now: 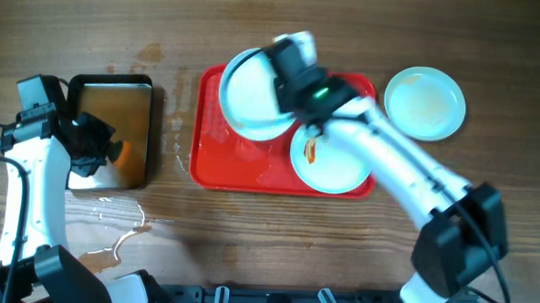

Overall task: Clean dirty plates on tray and stack at the side
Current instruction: 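Lift the cleaned plate with the right gripper and stack it at right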

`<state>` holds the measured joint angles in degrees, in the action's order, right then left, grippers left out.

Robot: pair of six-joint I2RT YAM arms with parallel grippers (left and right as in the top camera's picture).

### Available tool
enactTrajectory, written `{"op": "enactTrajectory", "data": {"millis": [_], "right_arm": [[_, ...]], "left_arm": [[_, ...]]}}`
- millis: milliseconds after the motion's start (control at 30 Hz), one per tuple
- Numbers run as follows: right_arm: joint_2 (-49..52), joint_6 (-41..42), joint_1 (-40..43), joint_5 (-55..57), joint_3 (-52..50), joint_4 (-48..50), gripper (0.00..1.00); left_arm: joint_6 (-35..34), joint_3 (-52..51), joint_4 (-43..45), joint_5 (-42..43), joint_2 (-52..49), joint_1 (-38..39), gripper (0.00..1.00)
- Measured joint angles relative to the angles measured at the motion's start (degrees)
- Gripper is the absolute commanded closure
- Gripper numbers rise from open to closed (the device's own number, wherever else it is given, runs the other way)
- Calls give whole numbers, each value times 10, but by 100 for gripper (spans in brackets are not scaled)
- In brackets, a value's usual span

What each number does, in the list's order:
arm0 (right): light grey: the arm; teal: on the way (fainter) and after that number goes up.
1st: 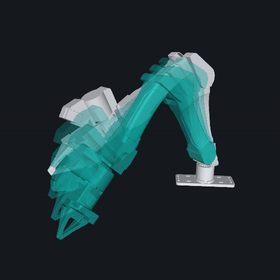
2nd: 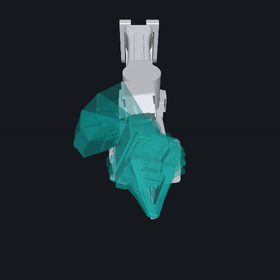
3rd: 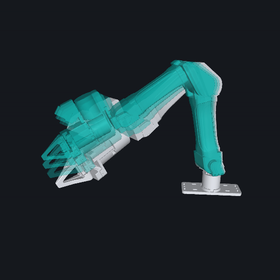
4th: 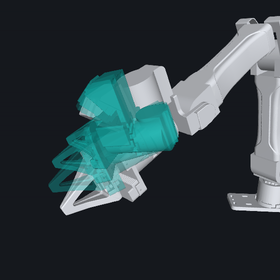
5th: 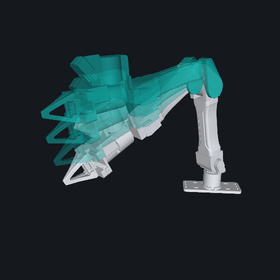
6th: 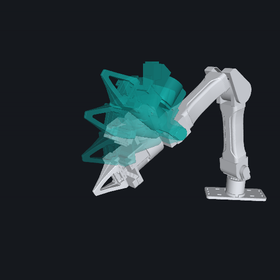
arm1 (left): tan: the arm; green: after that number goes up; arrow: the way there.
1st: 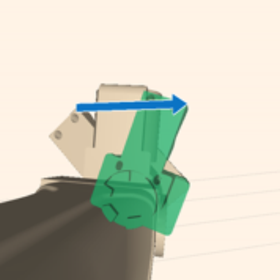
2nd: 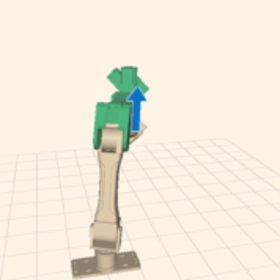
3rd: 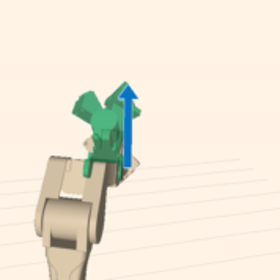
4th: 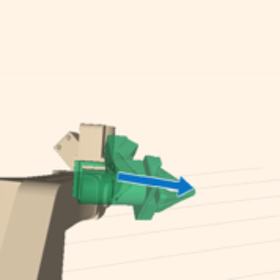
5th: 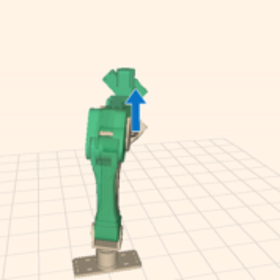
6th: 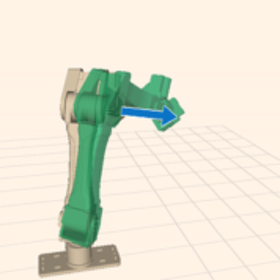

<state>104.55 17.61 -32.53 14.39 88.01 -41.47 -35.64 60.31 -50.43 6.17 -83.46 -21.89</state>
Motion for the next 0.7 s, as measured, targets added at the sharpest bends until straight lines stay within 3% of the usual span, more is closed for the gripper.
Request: {"op": "enactTrajectory", "data": {"millis": [133, 200, 367, 500, 533, 600, 633, 700], "right_arm": [[0, 43, 209, -287, 0, -23, 96], [0, 52, 318, -364, 1, -57, 96], [-1, 61, 507, -324, -9, -101, 96], [-2, 81, 547, -262, -58, -71, 94], [-2, 87, 547, -248, -70, -58, 85], [-2, 97, 546, -230, -85, -47, 9], [-2, 102, 546, -225, -88, -45, 0], [-2, 103, 546, -223, -89, -45, 0]], "left_arm": [[11, 0, -2, 0, 0, 0, 96], [11, 0, -2, 0, 0, 0, 96], [11, 0, -1, 0, 0, 0, 96], [11, 0, 0, 0, 0, 0, 96], [11, 0, 0, 0, 0, 0, 96], [11, 0, 1, 0, 0, 0, 96], [11, 0, 1, 0, 0, 0, 96], [11, 0, 1, 0, 0, 0, 96]]}}
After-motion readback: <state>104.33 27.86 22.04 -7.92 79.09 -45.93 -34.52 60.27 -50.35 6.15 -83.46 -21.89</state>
